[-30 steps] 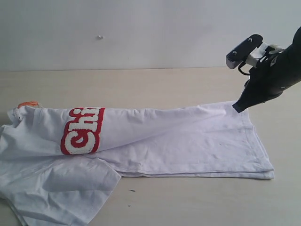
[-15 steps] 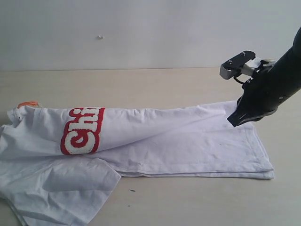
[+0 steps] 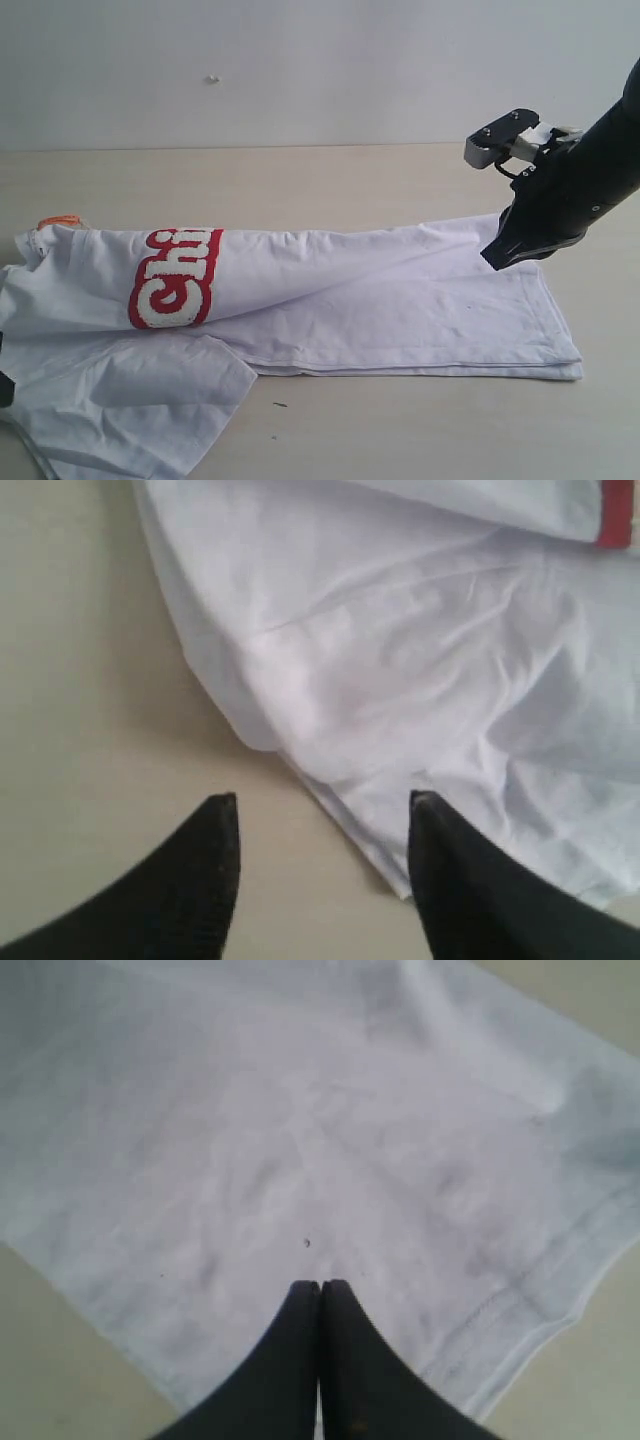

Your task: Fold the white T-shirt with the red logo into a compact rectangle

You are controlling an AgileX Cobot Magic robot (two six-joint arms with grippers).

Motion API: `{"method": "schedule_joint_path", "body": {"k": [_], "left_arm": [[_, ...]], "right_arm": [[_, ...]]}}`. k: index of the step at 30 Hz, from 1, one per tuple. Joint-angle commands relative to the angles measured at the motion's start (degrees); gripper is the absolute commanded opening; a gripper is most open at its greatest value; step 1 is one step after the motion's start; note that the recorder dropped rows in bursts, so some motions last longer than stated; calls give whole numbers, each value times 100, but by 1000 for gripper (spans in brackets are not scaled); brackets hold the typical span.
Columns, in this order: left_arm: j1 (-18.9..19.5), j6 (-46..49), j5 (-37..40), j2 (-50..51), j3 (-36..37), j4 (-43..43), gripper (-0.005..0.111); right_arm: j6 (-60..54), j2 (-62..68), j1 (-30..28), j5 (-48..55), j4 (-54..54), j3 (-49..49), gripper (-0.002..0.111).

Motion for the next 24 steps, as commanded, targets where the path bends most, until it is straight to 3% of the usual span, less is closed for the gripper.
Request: {"method": "schedule_joint_path", "body": {"k": [1,6,10,17,21,24], "left_arm": [[21,294,142,498,38,-360,58],[21,307,53,917,38,-397,73],[21,520,-89,1101,38,-753,73],[21,1976,18,1549,38,-2335,73],[21,2300,414,1843,38,-2498,69],[21,2446,593,1962,38,-2512,56]], "right_arm": [[-64,-66,-13,38,34,-26,0],[-149,-66,-13,38,34,-26,0],[-162,-66,-13,38,43,-26,0],[-199,-66,-13,38,43,-26,0],[-197,-66,-13,1,43,-26,0],[-197,-66,-13,-9,43,-26,0]]}}
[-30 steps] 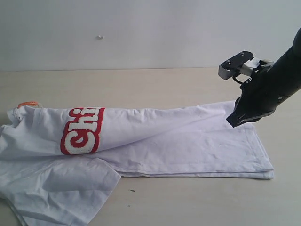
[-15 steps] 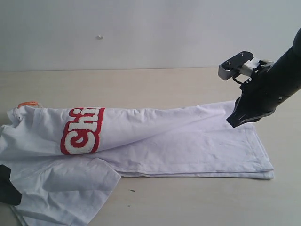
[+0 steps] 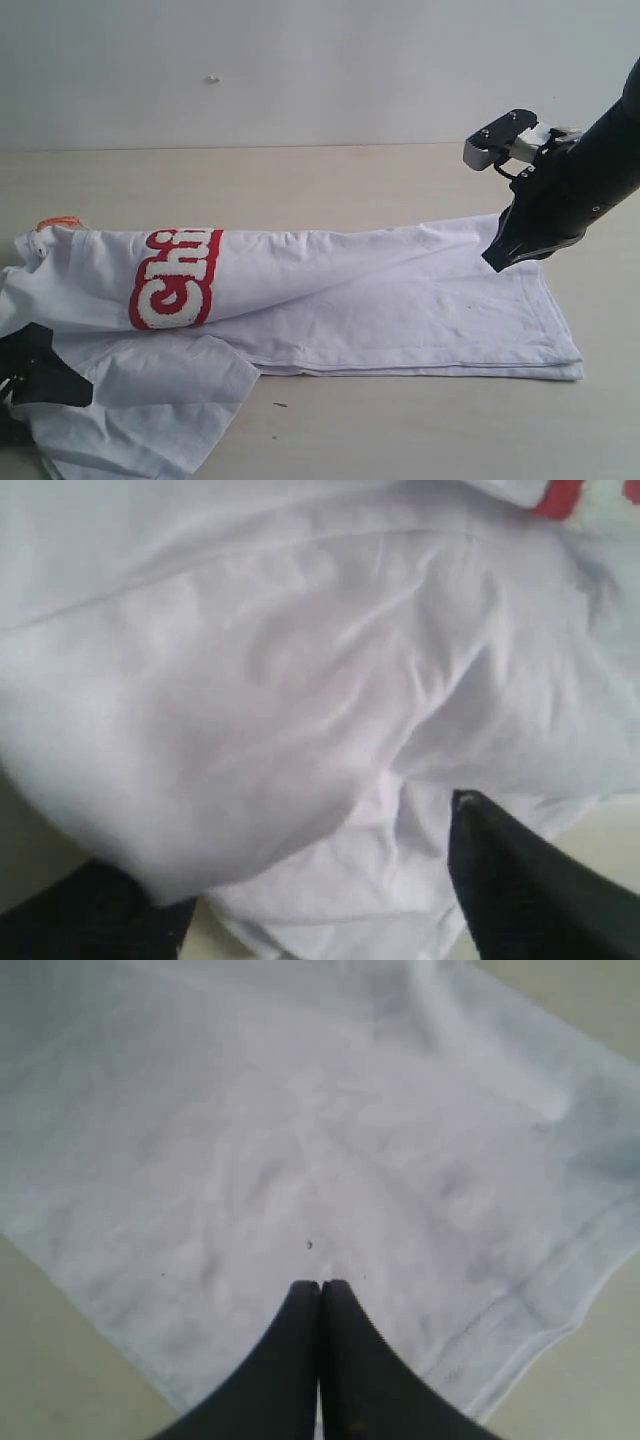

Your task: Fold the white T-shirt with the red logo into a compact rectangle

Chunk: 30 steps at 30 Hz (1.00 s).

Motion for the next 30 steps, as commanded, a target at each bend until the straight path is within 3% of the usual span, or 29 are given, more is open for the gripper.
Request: {"method": "schedule_joint_path", "body": {"k": [1,6,7,13,17,23,30], "left_arm": [[3,249,34,265,59,93,49],[3,249,306,289,59,83,5],[3,249,428,289,59,83,0],[3,-130,1433,289,-192,28,0],[12,-130,2042,289,-422,-599,0],[12,-202,1949,370,-534,-2221,0],[189,-326,1550,618,-534,-1775,1]], "right_arm": [[-50,-57,-13,-32,22,-26,0],[-50,-57,-13,-31,66,-26,0],[-50,-57,-13,-31,78,-26,0],[-94,-57,-13,-31,120,-26,0],[-93,-57,-13,-31,144,-26,0],[-93,-57,-13,-8,166,-26,0],[-383,-57,-13,82,181,-26,0]]}}
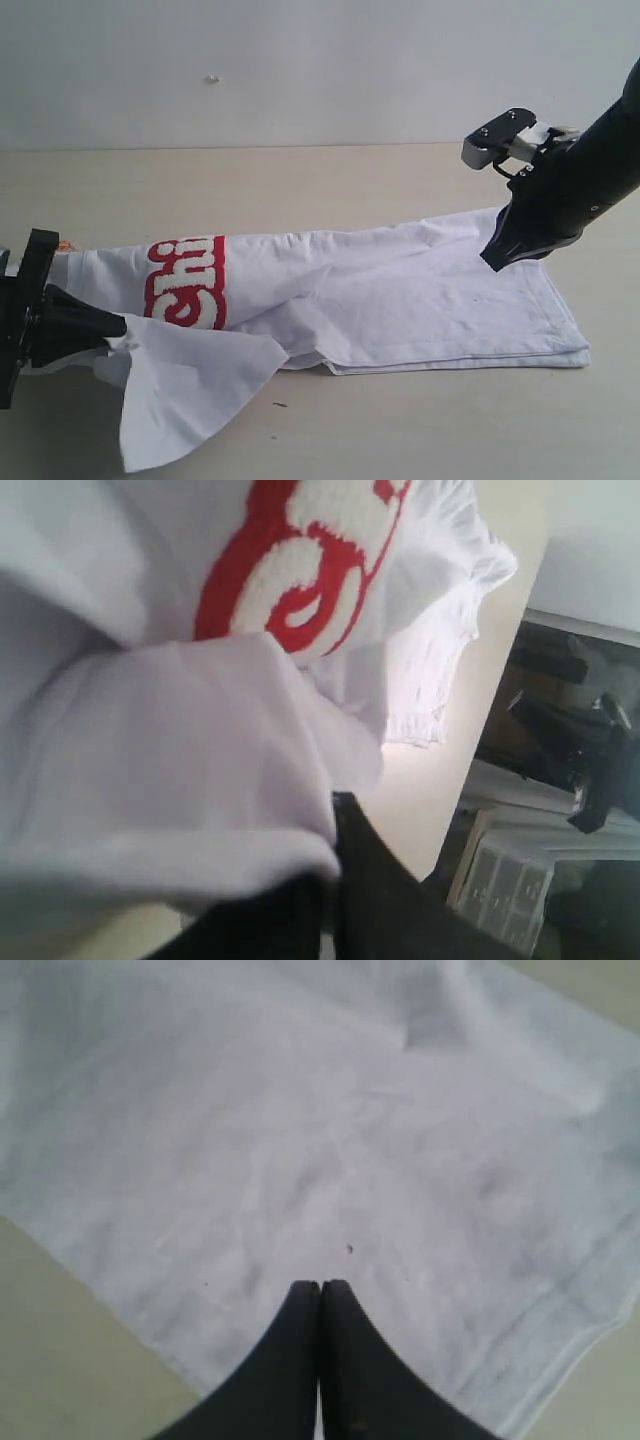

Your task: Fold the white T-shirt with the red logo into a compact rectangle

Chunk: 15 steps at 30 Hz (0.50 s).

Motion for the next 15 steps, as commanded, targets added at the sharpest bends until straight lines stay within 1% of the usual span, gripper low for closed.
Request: {"method": "schedule_joint_path", "body": {"k": [1,3,6,8,11,15], "left_arm": [[242,-193,-320,125,-15,226,4],[452,-192,-165,162,-15,25,11],[712,-64,280,174,-15,-366,22],[851,-33,267,174,-15,-711,27],[952,111,13,195,-15,-1234,34],[952,371,-24,195,-15,-1579,40]], "right_arm": [[-239,-57,-13,70,69,-26,0],[-239,-57,-13,70,69,-26,0],[-239,-57,-13,8,70,-26,0],[-239,-57,-13,7,82,-26,0],[-239,-57,-13,17,103,-26,0],[-239,-57,-13,17,103,-26,0]]}}
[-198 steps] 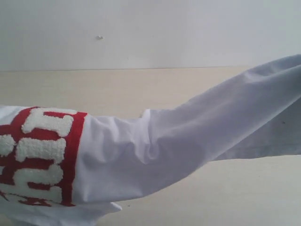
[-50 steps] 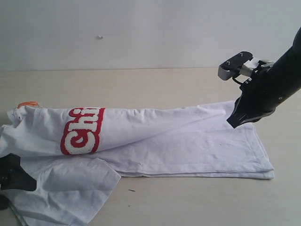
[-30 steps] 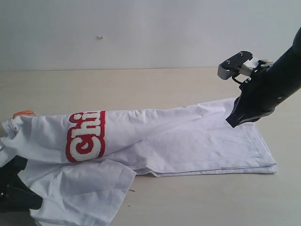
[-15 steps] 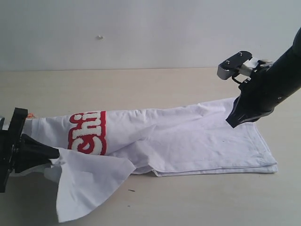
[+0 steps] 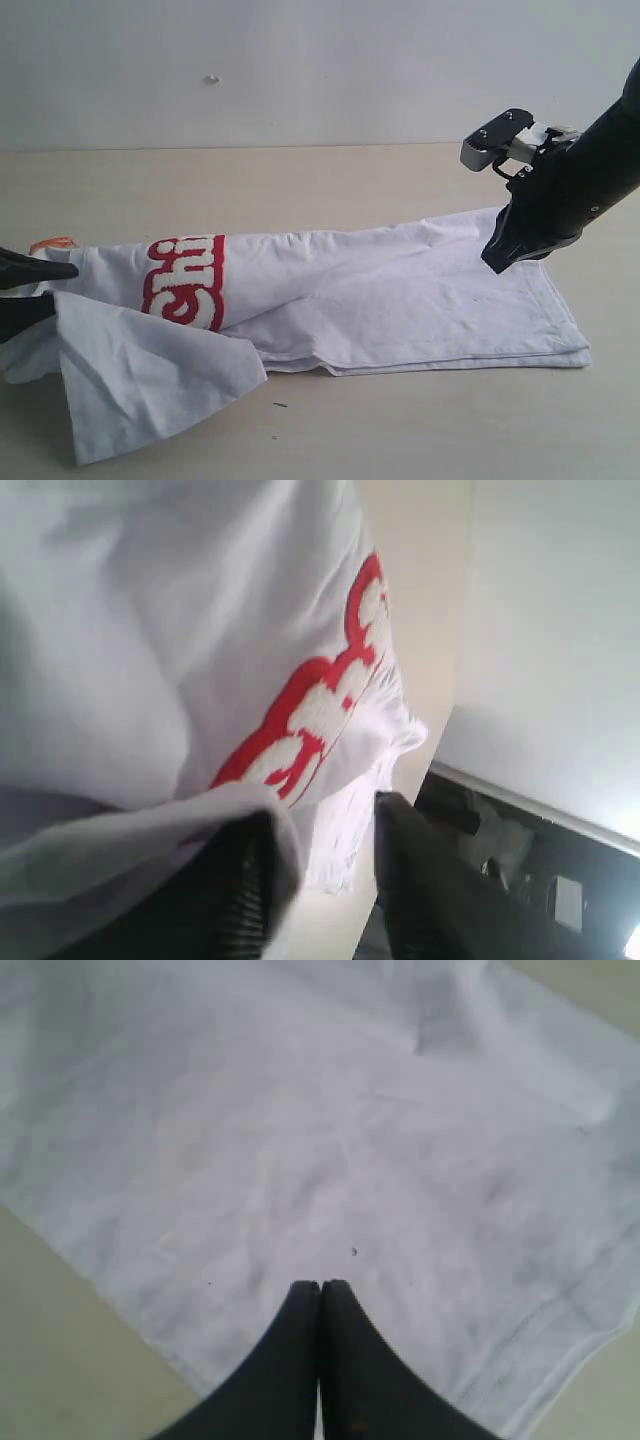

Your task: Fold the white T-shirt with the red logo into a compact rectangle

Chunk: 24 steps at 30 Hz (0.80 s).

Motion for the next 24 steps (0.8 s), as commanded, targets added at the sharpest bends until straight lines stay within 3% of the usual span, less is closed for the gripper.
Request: {"method": "schedule_joint_path", "body": {"k": [1,8,18,24], "left_arm": [[26,344,-47,20,-15,-573,41],[26,452,-25,20,-15,-649,42],[26,871,-387,20,-15,1930,42],[26,622,-472,20,-15,2585,42]], "right_arm": [[-54,-57,-13,-22,46,-26,0],[-54,-57,-13,26,107,-26,0],[-54,-57,-13,109,107,-26,0],[-54,-57,-13,109,118,-26,0]]}}
